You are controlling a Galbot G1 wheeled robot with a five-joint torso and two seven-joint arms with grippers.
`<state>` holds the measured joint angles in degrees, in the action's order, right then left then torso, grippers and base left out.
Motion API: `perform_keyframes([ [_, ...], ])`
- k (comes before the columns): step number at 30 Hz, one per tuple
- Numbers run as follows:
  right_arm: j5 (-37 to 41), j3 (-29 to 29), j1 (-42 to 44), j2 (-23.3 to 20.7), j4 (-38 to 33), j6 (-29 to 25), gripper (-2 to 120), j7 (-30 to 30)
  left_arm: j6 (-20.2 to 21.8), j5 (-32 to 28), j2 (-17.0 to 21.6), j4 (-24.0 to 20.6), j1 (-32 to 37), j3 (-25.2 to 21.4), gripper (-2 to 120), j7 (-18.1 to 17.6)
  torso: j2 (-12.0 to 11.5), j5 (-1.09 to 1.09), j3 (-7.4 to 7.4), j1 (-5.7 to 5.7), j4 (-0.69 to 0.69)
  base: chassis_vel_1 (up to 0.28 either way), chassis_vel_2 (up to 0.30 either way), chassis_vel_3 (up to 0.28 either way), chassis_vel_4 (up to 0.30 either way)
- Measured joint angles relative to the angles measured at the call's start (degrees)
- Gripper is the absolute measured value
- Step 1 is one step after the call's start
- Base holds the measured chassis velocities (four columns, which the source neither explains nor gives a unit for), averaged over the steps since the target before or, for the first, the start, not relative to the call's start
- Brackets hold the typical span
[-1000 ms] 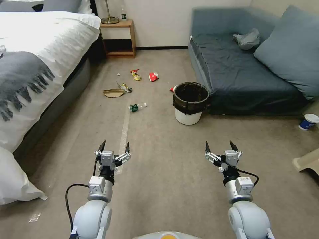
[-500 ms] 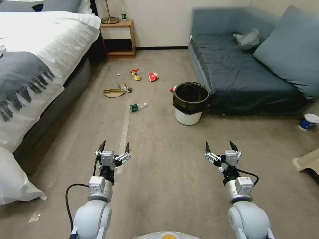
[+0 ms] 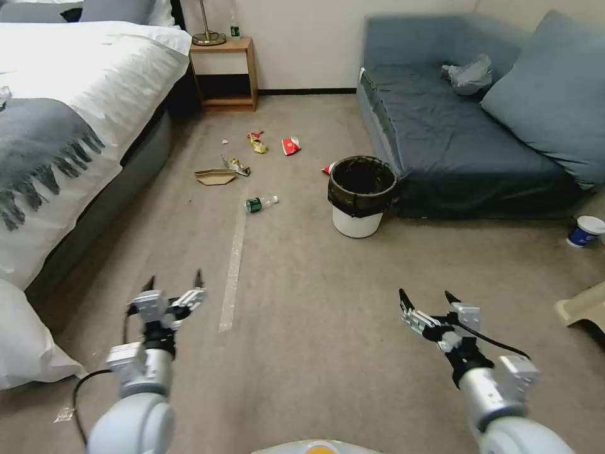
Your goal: Pick up the trash can from the floor.
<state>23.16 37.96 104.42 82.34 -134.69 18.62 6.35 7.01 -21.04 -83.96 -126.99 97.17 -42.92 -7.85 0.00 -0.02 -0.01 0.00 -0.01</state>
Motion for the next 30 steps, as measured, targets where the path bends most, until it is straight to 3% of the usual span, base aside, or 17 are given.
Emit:
perform_keyframes([
  [6,1.69,0.41,-0.21,-0.76,0.46,-0.51,100,1.47,3.37,-8.63,1.35,-4.24,3.3,-5.22,99,-1.84,0.0,0.04,0.0,0.0,0.02,0.0,0.0,0.0,0.0],
  [17,1.76,0.47,-0.48,-0.98,1.26,-1.31,100,1.78,3.25,-9.21,1.44,-4.19,3.52,-5.21,100,-0.84,0.0,0.02,0.0,0.0,0.01,0.0,0.0,0.0,0.0],
  [30,1.73,0.58,-0.57,-1.39,1.71,-1.55,100,2.29,-0.73,-11.37,1.14,-3.68,3.86,-4.94,100,-0.23,0.0,0.02,0.0,0.0,0.02,0.0,0.0,0.0,0.0],
])
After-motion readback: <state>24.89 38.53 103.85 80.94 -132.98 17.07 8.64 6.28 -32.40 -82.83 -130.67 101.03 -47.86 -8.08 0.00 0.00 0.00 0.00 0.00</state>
